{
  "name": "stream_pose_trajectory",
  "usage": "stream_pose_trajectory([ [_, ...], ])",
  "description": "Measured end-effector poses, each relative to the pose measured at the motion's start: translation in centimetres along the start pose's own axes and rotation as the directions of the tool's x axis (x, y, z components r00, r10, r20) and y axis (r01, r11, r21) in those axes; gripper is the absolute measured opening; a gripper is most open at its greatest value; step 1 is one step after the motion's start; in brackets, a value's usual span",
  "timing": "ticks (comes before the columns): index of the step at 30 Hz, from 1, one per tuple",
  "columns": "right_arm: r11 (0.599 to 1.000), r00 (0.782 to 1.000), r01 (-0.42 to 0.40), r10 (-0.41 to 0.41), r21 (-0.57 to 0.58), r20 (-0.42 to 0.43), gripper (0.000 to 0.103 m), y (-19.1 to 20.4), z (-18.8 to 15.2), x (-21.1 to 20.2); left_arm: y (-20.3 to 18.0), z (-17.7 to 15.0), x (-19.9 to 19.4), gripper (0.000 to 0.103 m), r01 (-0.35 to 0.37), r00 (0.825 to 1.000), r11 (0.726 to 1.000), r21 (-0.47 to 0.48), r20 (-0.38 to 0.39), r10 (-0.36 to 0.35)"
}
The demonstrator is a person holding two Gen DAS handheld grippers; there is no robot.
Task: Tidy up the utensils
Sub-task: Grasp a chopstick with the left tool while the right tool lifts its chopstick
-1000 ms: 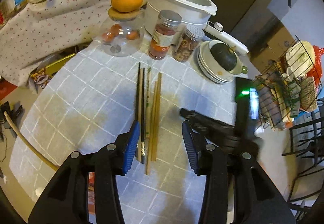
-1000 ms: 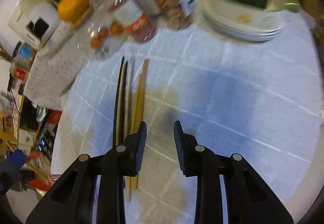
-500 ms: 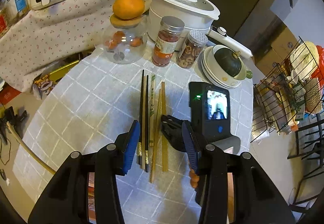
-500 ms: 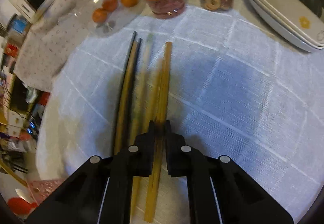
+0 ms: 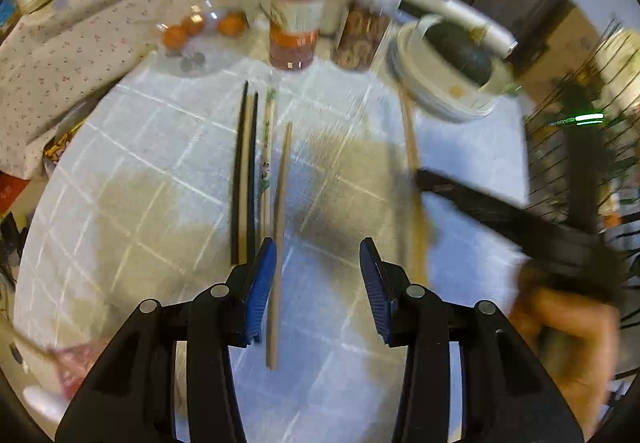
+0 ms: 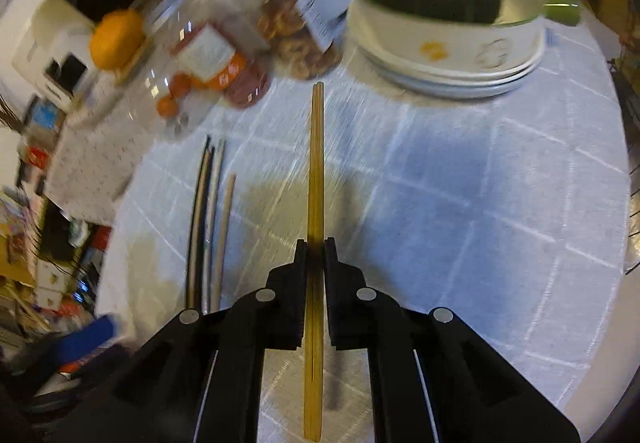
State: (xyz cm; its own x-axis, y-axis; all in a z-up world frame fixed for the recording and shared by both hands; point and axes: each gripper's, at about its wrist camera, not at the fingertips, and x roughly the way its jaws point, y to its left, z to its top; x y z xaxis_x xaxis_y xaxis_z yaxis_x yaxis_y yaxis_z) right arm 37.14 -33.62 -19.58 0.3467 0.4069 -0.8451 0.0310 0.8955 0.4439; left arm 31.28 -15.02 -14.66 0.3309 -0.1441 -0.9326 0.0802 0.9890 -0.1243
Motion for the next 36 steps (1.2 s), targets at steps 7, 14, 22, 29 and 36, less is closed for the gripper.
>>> stream_pose_trajectory([
  [7,1.000,1.000,-0.013,0.013,0.007,-0.014,0.005,-1.6,-0.2,0.1,1.0,2.4,6.2,0.029,-0.167,0.986,0.985,-0.040,-0.014,0.166],
  [14,0.999,0.999,-0.044,0.044,-0.006,-0.002,0.005,-0.7,0.2,0.0,3.6,5.1,7.9,0.029,-0.151,0.988,0.985,-0.088,-0.002,0.152],
  [22,0.997,0.997,-0.073,0.073,-0.017,0.010,0.005,0.0,0.4,-0.3,3.1,5.5,9.1,0.007,-0.229,0.973,0.973,0.038,0.033,0.228],
  [29,0.997,0.996,-0.078,0.078,-0.006,0.033,0.005,-0.3,0.7,-1.3,1.9,2.9,7.8,0.003,-0.020,1.000,0.999,0.048,-0.015,0.021],
  [36,0.997,0.995,-0.073,0.073,-0.001,0.064,0.005,-0.5,1.1,-2.5,0.9,1.5,3.6,0.003,0.078,0.992,0.993,0.088,0.093,-0.086],
])
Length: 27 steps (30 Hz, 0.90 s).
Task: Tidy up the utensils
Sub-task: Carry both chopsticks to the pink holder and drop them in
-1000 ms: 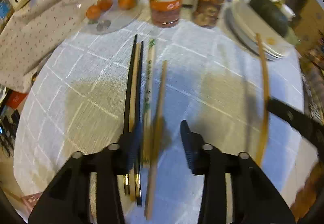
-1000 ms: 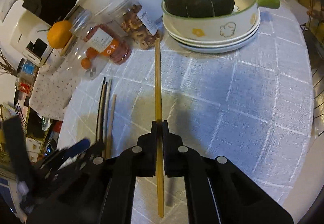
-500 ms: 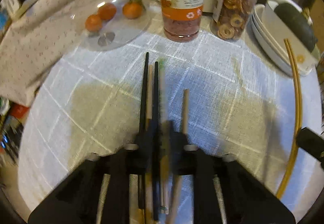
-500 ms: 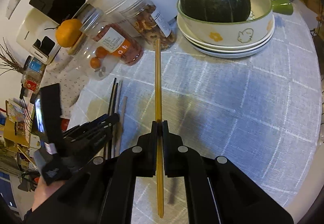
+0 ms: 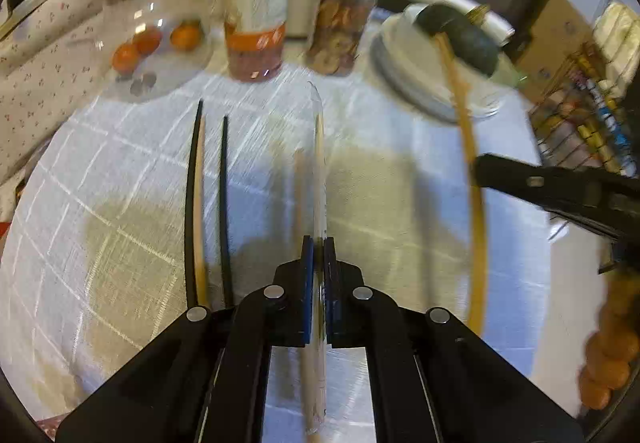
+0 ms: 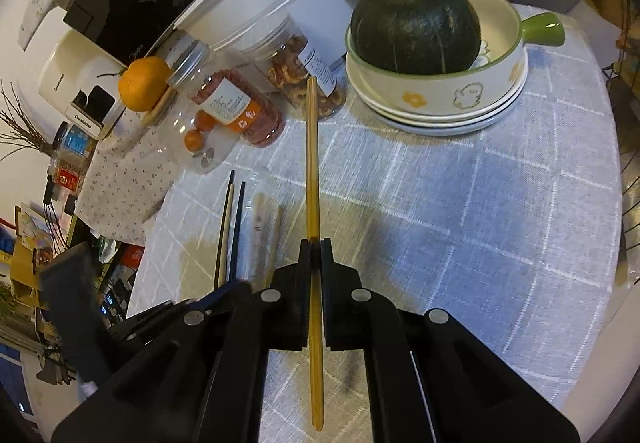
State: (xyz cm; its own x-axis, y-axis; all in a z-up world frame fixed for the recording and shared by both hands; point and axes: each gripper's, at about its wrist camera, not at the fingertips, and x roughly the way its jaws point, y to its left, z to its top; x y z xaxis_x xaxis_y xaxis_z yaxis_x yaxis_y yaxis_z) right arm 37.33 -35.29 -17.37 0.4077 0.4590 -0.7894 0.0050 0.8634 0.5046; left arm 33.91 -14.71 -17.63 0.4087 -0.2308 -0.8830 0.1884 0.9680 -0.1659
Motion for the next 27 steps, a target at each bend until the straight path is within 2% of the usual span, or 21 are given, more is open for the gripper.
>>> stream_pose_trajectory([
  [3,1.000,0.999,0.002,-0.002,-0.002,0.032,0.005,-0.1,0.3,-0.8,-0.4,-0.3,-2.4,0.003,0.051,0.997,0.999,-0.013,0.059,-0.051],
  [6,1.000,0.996,-0.007,0.008,-0.018,0.091,0.005,0.3,0.6,-2.3,-1.5,-1.0,-5.4,0.003,0.100,0.986,0.995,0.021,0.135,-0.102],
  [8,0.999,0.991,-0.015,0.020,-0.040,0.134,0.005,0.8,0.5,-3.4,-2.0,-1.9,-7.9,0.003,0.132,0.970,0.990,0.046,0.201,-0.139],
  [9,0.998,0.987,-0.021,0.029,-0.053,0.155,0.005,1.2,0.4,-4.0,-2.6,-2.0,-9.2,0.003,0.155,0.956,0.986,0.056,0.245,-0.164],
  [12,0.995,0.976,-0.035,0.054,-0.096,0.212,0.005,2.7,-0.2,-5.5,-2.3,-3.3,-13.7,0.003,0.185,0.903,0.980,0.073,0.380,-0.199],
  [14,0.989,0.965,-0.043,0.077,-0.140,0.250,0.005,4.2,-0.9,-6.4,-1.2,-4.7,-16.7,0.003,0.154,0.861,0.985,0.079,0.479,-0.173],
  [15,0.986,0.960,-0.048,0.090,-0.159,0.266,0.005,5.0,-1.3,-6.8,-0.5,-5.3,-17.8,0.003,0.143,0.835,0.987,0.079,0.525,-0.163],
  [16,0.983,0.955,-0.055,0.103,-0.174,0.278,0.005,5.5,-1.5,-7.2,0.8,-6.3,-19.4,0.003,0.146,0.799,0.987,0.068,0.580,-0.158],
  [17,0.978,0.947,-0.064,0.123,-0.200,0.296,0.005,6.5,-2.0,-7.8,1.8,-7.0,-20.5,0.003,0.143,0.773,0.988,0.053,0.618,-0.146],
  [18,0.973,0.941,-0.067,0.135,-0.220,0.311,0.005,7.4,-2.4,-8.2,2.6,-7.7,-21.3,0.003,0.132,0.754,0.990,0.044,0.644,-0.129],
  [19,0.969,0.935,-0.073,0.149,-0.235,0.323,0.005,8.1,-2.8,-8.6,3.7,-8.8,-22.3,0.004,0.095,0.722,0.995,0.034,0.686,-0.093],
  [21,0.958,0.918,-0.097,0.191,-0.271,0.348,0.005,9.8,-3.7,-9.3,4.9,-10.4,-23.3,0.003,0.035,0.675,0.999,0.025,0.737,-0.042],
  [25,0.937,0.887,-0.133,0.258,-0.323,0.383,0.005,13.4,-5.7,-10.2,7.6,-13.0,-23.7,0.004,-0.009,0.601,1.000,-0.009,0.799,0.012],
  [26,0.931,0.881,-0.143,0.274,-0.335,0.386,0.005,14.4,-6.4,-10.2,8.2,-13.6,-23.3,0.004,-0.027,0.587,1.000,-0.016,0.809,0.028],
  [27,0.927,0.876,-0.151,0.286,-0.343,0.388,0.005,15.0,-6.9,-10.3,8.5,-14.0,-22.9,0.004,-0.037,0.584,0.999,-0.021,0.811,0.038],
])
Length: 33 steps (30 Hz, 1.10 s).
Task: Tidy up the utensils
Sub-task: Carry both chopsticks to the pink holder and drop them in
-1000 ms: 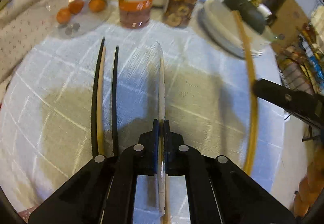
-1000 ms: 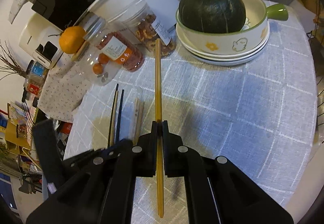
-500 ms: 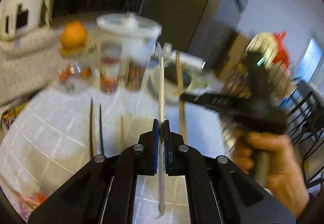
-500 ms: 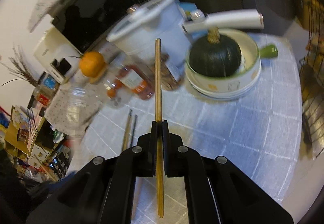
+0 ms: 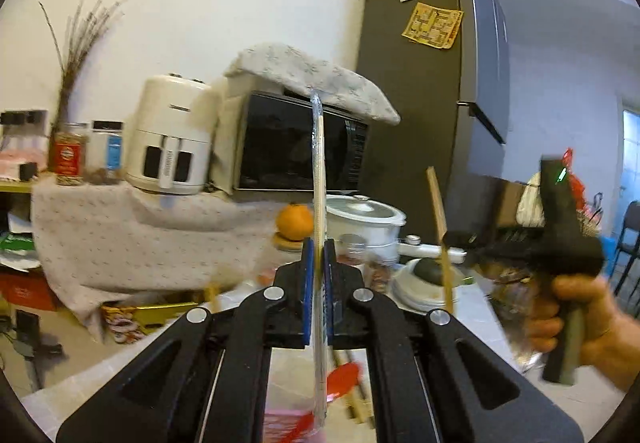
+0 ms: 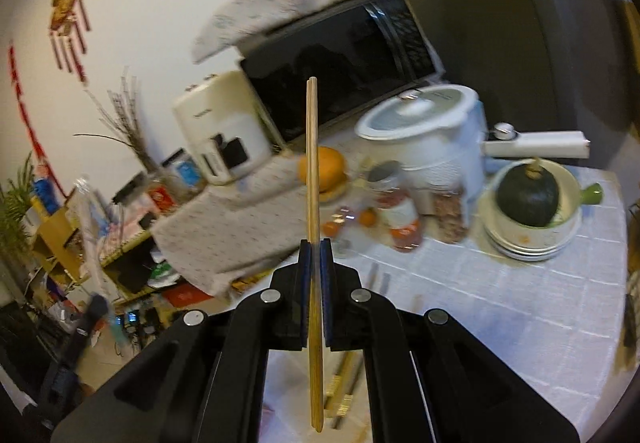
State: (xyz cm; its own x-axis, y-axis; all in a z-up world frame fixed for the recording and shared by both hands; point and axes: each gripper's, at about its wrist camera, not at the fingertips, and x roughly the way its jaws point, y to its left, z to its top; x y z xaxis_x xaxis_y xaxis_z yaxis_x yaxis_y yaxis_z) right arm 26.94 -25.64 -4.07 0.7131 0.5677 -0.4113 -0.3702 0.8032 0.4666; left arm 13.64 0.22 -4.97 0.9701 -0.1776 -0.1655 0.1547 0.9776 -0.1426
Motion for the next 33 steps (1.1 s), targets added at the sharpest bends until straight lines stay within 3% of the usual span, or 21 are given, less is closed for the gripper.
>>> stream_pose_trajectory([
  [6,0.998,0.996,-0.068,0.068,0.002,0.065,0.005,4.3,-2.0,-0.3,0.8,-2.8,-0.5,0.004,-0.022,1.000,1.000,0.020,0.023,0.021],
  [12,0.996,0.993,-0.083,0.084,-0.014,0.080,0.005,6.0,-3.5,-0.1,0.3,-5.8,-0.4,0.004,-0.055,0.998,0.998,0.040,0.024,0.054],
  [17,0.997,0.994,-0.077,0.078,-0.007,0.083,0.005,6.3,-4.6,0.1,-0.5,-8.5,-0.2,0.006,-0.086,0.995,0.992,0.088,-0.033,0.089],
  [19,0.997,0.994,-0.075,0.076,-0.015,0.082,0.005,6.4,-4.8,0.2,-0.7,-8.9,-0.3,0.020,-0.096,0.993,0.990,0.099,-0.063,0.102],
  [21,0.997,0.994,-0.072,0.074,-0.024,0.079,0.005,6.8,-5.3,0.4,-0.9,-8.9,-0.8,0.023,-0.098,0.992,0.991,0.087,-0.073,0.105],
  [25,0.997,0.995,-0.067,0.070,-0.048,0.078,0.005,7.8,-6.3,0.7,-1.0,-7.7,-2.1,0.023,-0.097,0.989,0.992,0.081,-0.107,0.105],
  [29,0.997,0.993,-0.064,0.069,-0.052,0.098,0.005,8.9,-7.1,1.0,0.1,-2.8,-4.0,0.023,-0.107,0.987,0.994,0.031,-0.116,0.109],
  [30,0.996,0.992,-0.066,0.071,-0.056,0.101,0.005,9.3,-7.3,1.2,0.4,-1.4,-4.2,0.029,-0.102,0.986,0.995,0.010,-0.130,0.102],
  [31,0.996,0.992,-0.065,0.072,-0.063,0.108,0.005,9.8,-7.6,1.4,0.9,0.0,-4.2,0.044,-0.106,0.982,0.994,-0.012,-0.157,0.103],
  [33,0.995,0.991,-0.063,0.071,-0.074,0.116,0.005,10.8,-8.4,2.1,2.0,2.7,-3.8,0.058,-0.142,0.954,0.987,-0.079,-0.276,0.116],
])
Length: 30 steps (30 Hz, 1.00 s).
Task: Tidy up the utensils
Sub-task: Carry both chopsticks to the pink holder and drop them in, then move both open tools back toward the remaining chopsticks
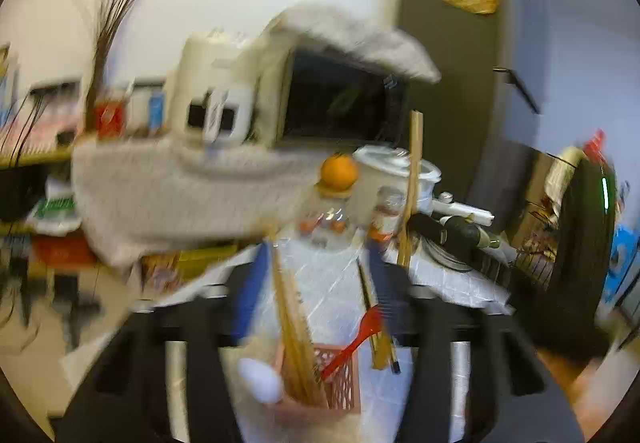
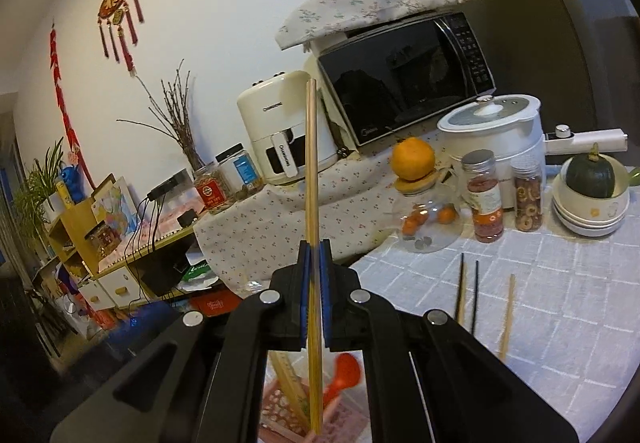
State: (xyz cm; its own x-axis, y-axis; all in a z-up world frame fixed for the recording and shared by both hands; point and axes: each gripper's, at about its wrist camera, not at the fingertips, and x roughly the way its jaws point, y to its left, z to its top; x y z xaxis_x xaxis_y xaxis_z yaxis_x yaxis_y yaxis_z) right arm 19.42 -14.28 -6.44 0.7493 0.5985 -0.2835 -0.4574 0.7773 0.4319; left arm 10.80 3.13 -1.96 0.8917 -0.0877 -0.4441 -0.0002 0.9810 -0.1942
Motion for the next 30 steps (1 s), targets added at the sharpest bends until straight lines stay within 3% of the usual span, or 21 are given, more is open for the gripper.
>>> stream_pose_trajectory([
  [3,1.000,1.000,0.017,-0.017,-0.024,0.011,0.005,1.3,-1.1,0.9,0.5,1.6,0.2,0.058,-0.011,0.985,1.000,-0.005,-0.170,0.010],
  [6,0.998,0.999,0.030,-0.028,-0.055,0.023,0.005,2.4,-2.1,1.4,1.4,1.7,-0.4,0.059,-0.029,0.977,0.999,0.019,-0.212,0.032],
  [10,0.995,0.999,0.027,-0.030,-0.096,-0.027,0.006,3.2,-3.0,1.8,3.6,1.3,-0.3,0.059,-0.014,0.968,0.995,-0.098,-0.250,-0.011],
  [11,0.995,0.998,0.023,-0.028,-0.092,-0.052,0.009,3.1,-3.0,1.8,3.8,1.3,0.0,0.059,-0.011,0.966,0.995,-0.103,-0.259,-0.016],
  [14,0.998,0.998,0.026,-0.029,-0.049,-0.064,0.037,2.1,-2.4,0.8,3.5,1.3,-0.3,0.059,0.006,0.964,0.995,-0.095,-0.263,-0.031],
  [15,0.999,0.998,0.030,-0.032,-0.035,-0.054,0.039,1.6,-1.9,0.3,3.2,1.4,-0.4,0.059,0.012,0.964,0.995,-0.096,-0.262,-0.037],
  [22,0.988,0.993,0.115,-0.116,0.105,0.009,0.039,-4.5,2.5,-3.7,-1.0,0.9,-0.3,0.059,0.084,0.957,0.996,-0.026,-0.277,-0.088],
  [26,0.958,0.973,0.229,-0.218,0.175,-0.076,0.039,-9.9,3.5,-4.9,-5.1,-0.7,0.7,0.059,0.146,0.937,0.989,0.030,-0.323,-0.129],
  [30,0.905,0.940,0.336,-0.304,0.260,-0.157,0.039,-16.1,2.5,-6.5,-9.7,-2.9,3.4,0.060,0.186,0.907,0.979,0.079,-0.397,-0.141],
])
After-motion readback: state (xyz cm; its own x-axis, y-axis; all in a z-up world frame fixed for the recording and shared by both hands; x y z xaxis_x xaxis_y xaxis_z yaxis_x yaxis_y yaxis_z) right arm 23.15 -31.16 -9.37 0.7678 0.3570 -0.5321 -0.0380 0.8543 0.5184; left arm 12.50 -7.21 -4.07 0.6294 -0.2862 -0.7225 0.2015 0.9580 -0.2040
